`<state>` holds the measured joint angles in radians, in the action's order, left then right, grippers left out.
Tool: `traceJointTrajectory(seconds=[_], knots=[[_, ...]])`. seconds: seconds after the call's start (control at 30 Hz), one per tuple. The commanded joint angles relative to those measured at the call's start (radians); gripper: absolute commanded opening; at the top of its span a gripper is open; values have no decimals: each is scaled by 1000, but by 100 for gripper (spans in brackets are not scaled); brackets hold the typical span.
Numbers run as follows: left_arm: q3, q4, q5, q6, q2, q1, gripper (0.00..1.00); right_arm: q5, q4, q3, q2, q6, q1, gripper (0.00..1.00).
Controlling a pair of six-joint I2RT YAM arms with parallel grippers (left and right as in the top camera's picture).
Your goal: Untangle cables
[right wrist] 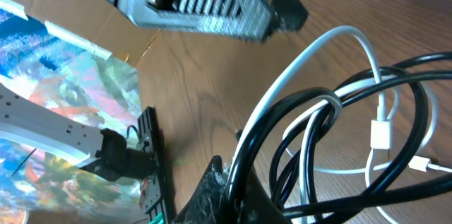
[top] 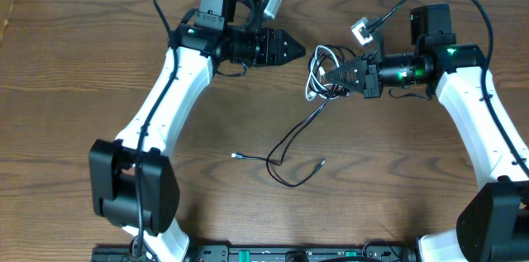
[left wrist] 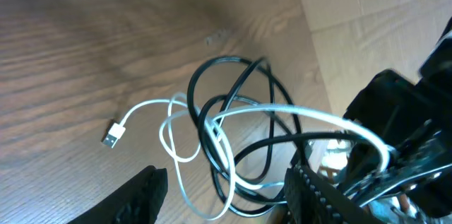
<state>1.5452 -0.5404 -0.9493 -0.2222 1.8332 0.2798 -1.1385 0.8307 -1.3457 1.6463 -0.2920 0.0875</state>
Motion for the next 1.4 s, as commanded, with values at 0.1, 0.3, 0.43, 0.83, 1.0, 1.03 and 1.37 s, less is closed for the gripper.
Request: traceJointTrajectory(seconds=[0.1,0.3,0.43,0.83,1.0,1.03,1.37], knots=[[11,60,-65,53,86,59,57,-73,0,-22,-18,-8,-18,1],[11,226,-22,-50,124,126,57,-73,1,-21,-18,8,-17,1],[11,300,191,-201,139,156,57,-77,1,-21,-18,11,-14,1],[11,389,391,-408,206,189,49,-95,3,-21,-18,19,-20,1],[11,225,653,-403,202,113,31,20,7,-22,-19,102,-56,1],[11,206,655,-399,198,93,26,82,8,-21,-19,140,-64,1],[11,53,642,-263,21,-21,8,605,35,-21,-19,453,-109,1]])
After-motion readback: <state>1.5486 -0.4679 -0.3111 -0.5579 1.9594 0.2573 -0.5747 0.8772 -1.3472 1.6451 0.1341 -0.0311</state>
